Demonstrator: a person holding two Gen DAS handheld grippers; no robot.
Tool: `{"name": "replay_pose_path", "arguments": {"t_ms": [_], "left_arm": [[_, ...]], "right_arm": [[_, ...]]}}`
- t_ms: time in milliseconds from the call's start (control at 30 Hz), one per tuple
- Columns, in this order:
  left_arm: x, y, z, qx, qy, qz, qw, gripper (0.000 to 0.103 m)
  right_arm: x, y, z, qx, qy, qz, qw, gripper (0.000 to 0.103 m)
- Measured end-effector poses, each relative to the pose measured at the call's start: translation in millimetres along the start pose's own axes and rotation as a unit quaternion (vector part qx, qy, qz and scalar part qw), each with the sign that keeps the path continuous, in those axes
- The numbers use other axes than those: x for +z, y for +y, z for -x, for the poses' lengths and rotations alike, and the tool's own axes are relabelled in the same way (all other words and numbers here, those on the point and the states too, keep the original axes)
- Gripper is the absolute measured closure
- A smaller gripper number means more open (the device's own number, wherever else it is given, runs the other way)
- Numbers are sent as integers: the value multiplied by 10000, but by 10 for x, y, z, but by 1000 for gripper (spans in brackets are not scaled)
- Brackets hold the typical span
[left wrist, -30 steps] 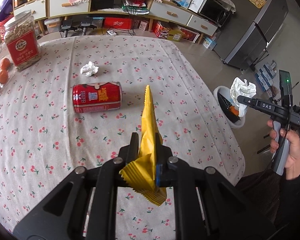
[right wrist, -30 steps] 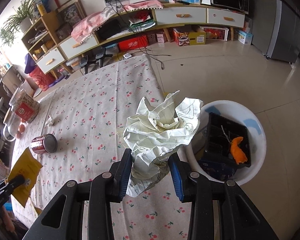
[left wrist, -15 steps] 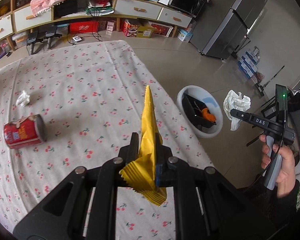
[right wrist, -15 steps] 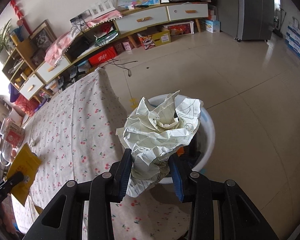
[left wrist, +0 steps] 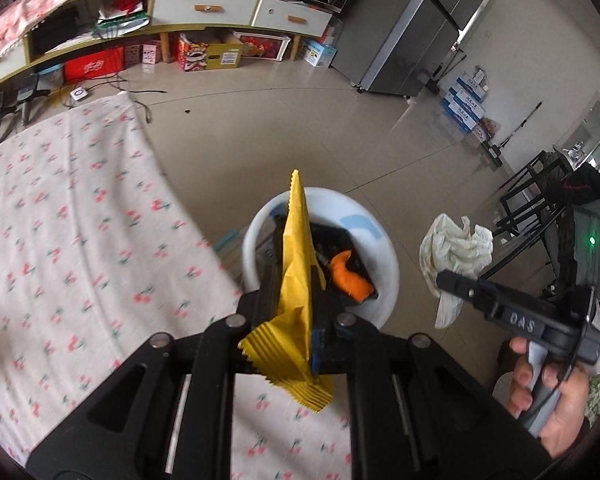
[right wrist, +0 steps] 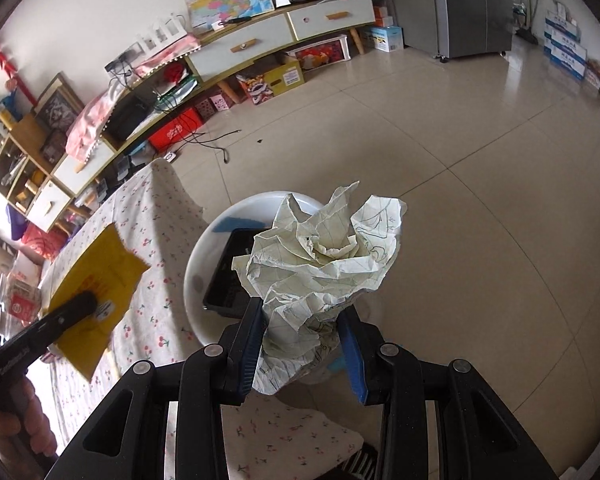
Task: Collect trash
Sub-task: 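Carry the yellow packet and white tissue with both grippers over the white bucket, then open both grippers to drop the packet and tissue into the bucket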
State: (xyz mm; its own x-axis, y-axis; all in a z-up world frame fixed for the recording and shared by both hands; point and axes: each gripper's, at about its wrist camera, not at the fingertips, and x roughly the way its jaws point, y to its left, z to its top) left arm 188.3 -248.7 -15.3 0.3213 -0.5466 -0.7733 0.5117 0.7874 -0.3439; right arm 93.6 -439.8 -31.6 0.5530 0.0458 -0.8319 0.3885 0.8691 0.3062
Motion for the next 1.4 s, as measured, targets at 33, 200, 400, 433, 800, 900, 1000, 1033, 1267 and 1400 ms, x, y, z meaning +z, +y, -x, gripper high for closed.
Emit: {"name": "replay_pose_path", "arguments": {"t_ms": [33,200,400,433,800,900,1000,1033,1267,1400], "left_arm": [[36,-43,-62,-39,-2,-8,10000,88],[125,-202,-414,-50,69,-130,9999,88],[86,-175,-821,433,447,-197,9979,88],[61,-165,-874,501,520,-204,9972,88],[-66,-152,-1015,649,809,-271,9942,87],[-69,-122,-889,560,774,-253,9951,78],[-84,-106,-683,455,630,-211,9968,59],[-91,-107,-652,403,600,-205,9972,57],[-176,-30,-163,352,259,-130,9990,42],[-215,79,-4,635,60,-253,9976,35]], "right_arm": [[10,-26,-6,0,2,-30,10000,66],[28,-106,-25,8,25,-109,9999,66],[65,-129,-93,18,93,-160,9998,66],[69,-133,-104,19,109,-160,9998,65],[123,-132,-193,19,243,-145,9996,65],[131,-133,-198,14,246,-143,9996,65],[135,-129,-192,22,245,-125,9996,65],[137,-119,-192,22,242,-111,9996,65],[193,40,-271,39,274,-32,9996,65],[232,179,-352,91,292,19,9995,63]]}}
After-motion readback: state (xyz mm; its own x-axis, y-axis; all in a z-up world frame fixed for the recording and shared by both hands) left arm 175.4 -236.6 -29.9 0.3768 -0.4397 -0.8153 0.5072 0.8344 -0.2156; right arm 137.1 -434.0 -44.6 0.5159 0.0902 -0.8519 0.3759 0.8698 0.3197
